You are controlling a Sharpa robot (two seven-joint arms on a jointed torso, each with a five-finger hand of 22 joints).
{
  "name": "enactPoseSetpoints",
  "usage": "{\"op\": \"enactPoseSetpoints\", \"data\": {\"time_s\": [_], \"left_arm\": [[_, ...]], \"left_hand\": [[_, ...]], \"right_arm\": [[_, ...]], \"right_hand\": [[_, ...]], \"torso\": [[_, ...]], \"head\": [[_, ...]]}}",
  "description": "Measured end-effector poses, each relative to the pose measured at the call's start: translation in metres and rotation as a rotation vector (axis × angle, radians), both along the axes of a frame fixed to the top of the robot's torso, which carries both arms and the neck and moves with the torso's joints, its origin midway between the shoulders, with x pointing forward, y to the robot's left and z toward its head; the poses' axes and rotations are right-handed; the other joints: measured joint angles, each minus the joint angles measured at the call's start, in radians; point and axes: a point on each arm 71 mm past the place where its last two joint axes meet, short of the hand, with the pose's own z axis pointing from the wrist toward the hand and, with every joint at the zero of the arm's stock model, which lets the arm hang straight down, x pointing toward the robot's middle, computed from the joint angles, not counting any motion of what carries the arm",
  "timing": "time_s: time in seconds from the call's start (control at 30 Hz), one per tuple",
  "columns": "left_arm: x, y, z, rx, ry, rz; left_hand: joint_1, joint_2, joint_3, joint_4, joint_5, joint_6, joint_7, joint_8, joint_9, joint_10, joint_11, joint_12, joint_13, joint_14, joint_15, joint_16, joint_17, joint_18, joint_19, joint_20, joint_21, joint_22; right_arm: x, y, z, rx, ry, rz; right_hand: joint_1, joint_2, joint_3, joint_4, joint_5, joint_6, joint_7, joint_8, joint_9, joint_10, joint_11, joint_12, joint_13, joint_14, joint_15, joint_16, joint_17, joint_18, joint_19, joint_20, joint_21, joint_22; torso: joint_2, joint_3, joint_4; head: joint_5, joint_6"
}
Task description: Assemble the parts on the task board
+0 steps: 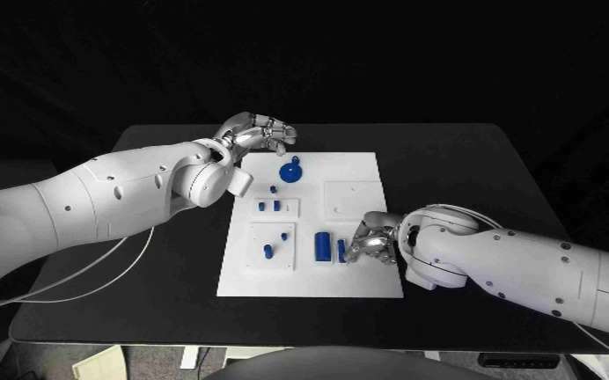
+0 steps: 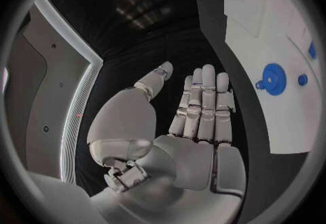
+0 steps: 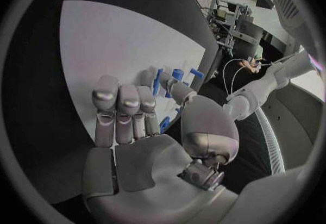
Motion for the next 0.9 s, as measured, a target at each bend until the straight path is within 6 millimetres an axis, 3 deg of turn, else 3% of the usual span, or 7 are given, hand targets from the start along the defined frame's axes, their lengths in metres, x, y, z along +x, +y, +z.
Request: {"op": "enactPoseSetpoints", "data": {"time_s": [0.2, 0.37, 0.5, 0.63, 0.8, 0.83, 0.9], "left_arm": [[0.0, 0.002, 0.0, 0.002, 0.0, 0.003], [0.001, 0.005, 0.0, 0.001, 0.002, 0.013], [0.004, 0.01, -0.001, -0.003, 0.007, 0.03], [0.009, 0.015, -0.003, -0.006, 0.012, 0.054], [0.015, 0.023, -0.005, -0.008, 0.016, 0.086], [0.017, 0.027, -0.005, -0.009, 0.017, 0.097], [0.019, 0.031, -0.005, -0.01, 0.018, 0.111]], "left_hand": [[0.0, 0.0, -0.003, 0.003, 0.0, 0.0, 0.0, 0.0, 0.0, 0.0, 0.0, 0.0, -0.001, 0.0, 0.0, -0.002, 0.0, 0.0, 0.0, 0.0, 0.0, 0.0], [0.0, 0.0, -0.003, 0.003, 0.0, 0.0, 0.0, 0.0, 0.0, 0.0, 0.0, 0.0, -0.001, 0.0, 0.0, -0.004, 0.0, 0.0, 0.0, 0.0, 0.0, 0.0], [0.0, 0.0, -0.003, 0.003, 0.0, 0.0, 0.0, 0.0, 0.0, 0.0, 0.0, 0.0, -0.001, 0.0, 0.0, -0.008, 0.001, -0.001, 0.0, 0.0, -0.006, 0.0], [0.0, 0.0, 0.0, 0.005, 0.0, 0.0, 0.0, 0.0, 0.0, 0.0, 0.0, 0.0, -0.002, -0.009, 0.009, -0.03, -0.002, 0.0, -0.009, 0.009, -0.02, 0.0], [0.0, 0.0, 0.0, 0.005, 0.0, -0.004, 0.004, 0.0, 0.0, 0.0, 0.0, 0.0, -0.002, -0.032, 0.032, -0.082, -0.02, 0.002, -0.031, 0.03, -0.048, 0.0], [-0.003, 0.003, 0.0, 0.006, 0.0, -0.004, 0.004, 0.0, 0.0, -0.001, 0.001, 0.0, -0.005, -0.049, 0.042, -0.112, -0.031, 0.003, -0.047, 0.039, -0.063, 0.0], [-0.004, 0.004, 0.003, 0.002, 0.0, -0.006, 0.005, 0.0, 0.0, -0.008, 0.008, 0.0, -0.007, -0.062, 0.055, -0.143, -0.042, 0.003, -0.06, 0.052, -0.076, -0.001]], "right_arm": [[0.004, -0.016, 0.003, 0.026, -0.001, -0.039], [0.025, -0.028, 0.024, 0.108, -0.062, -0.075], [0.047, -0.041, 0.038, 0.207, -0.147, -0.102], [0.076, -0.052, 0.049, 0.333, -0.214, -0.16], [0.102, -0.066, 0.051, 0.489, -0.221, -0.276], [0.109, -0.071, 0.052, 0.537, -0.224, -0.317], [0.116, -0.076, 0.055, 0.581, -0.23, -0.351]], "right_hand": [[-0.023, -0.045, -0.023, 0.017, 0.009, -0.007, 0.006, -0.001, -0.005, -0.01, 0.006, -0.021, 0.0, 0.0, 0.0, -0.005, 0.0, 0.0, 0.0, 0.0, -0.003, 0.0], [-0.022, -0.083, -0.043, 0.036, 0.001, -0.078, 0.02, -0.034, -0.008, -0.064, 0.027, -0.067, -0.013, -0.01, 0.01, -0.019, -0.005, 0.001, -0.008, -0.003, -0.022, 0.0], [0.013, -0.047, -0.071, 0.009, 0.051, -0.094, 0.032, -0.034, -0.001, -0.108, 0.033, -0.114, -0.042, -0.026, 0.025, -0.049, -0.016, -0.001, -0.039, -0.003, -0.048, -0.004], [0.043, -0.018, -0.08, -0.022, 0.075, -0.121, 0.046, -0.033, 0.005, -0.142, 0.042, -0.161, -0.077, -0.057, 0.032, -0.109, -0.044, -0.001, -0.086, 0.021, -0.105, -0.031], [0.07, 0.009, -0.082, -0.043, 0.109, -0.145, 0.065, -0.033, 0.012, -0.233, 0.065, -0.268, -0.163, -0.15, 0.059, -0.247, -0.116, 0.002, -0.202, 0.071, -0.247, -0.103], [0.071, 0.014, -0.085, -0.046, 0.126, -0.158, 0.075, -0.033, 0.016, -0.274, 0.077, -0.323, -0.216, -0.194, 0.08, -0.317, -0.156, 0.026, -0.256, 0.1, -0.317, -0.142], [0.077, 0.02, -0.089, -0.05, 0.138, -0.175, 0.09, -0.039, 0.017, -0.326, 0.091, -0.391, -0.283, -0.252, 0.113, -0.396, -0.202, 0.032, -0.325, 0.13, -0.394, -0.187]], "torso": [[-0.001, -0.0001, -0.0005], [-0.002, -0.0005, -0.0011], [-0.004, -0.0014, -0.0023], [-0.008, -0.0034, -0.0045], [-0.021, -0.0059, -0.0067], [-0.025, -0.007, -0.0072], [-0.03, -0.0082, -0.0073]], "head": [[0.002, 0.004], [0.002, 0.018], [0.0, 0.038], [-0.003, 0.068], [-0.001, 0.104], [-0.001, 0.112], [-0.001, 0.12]]}}
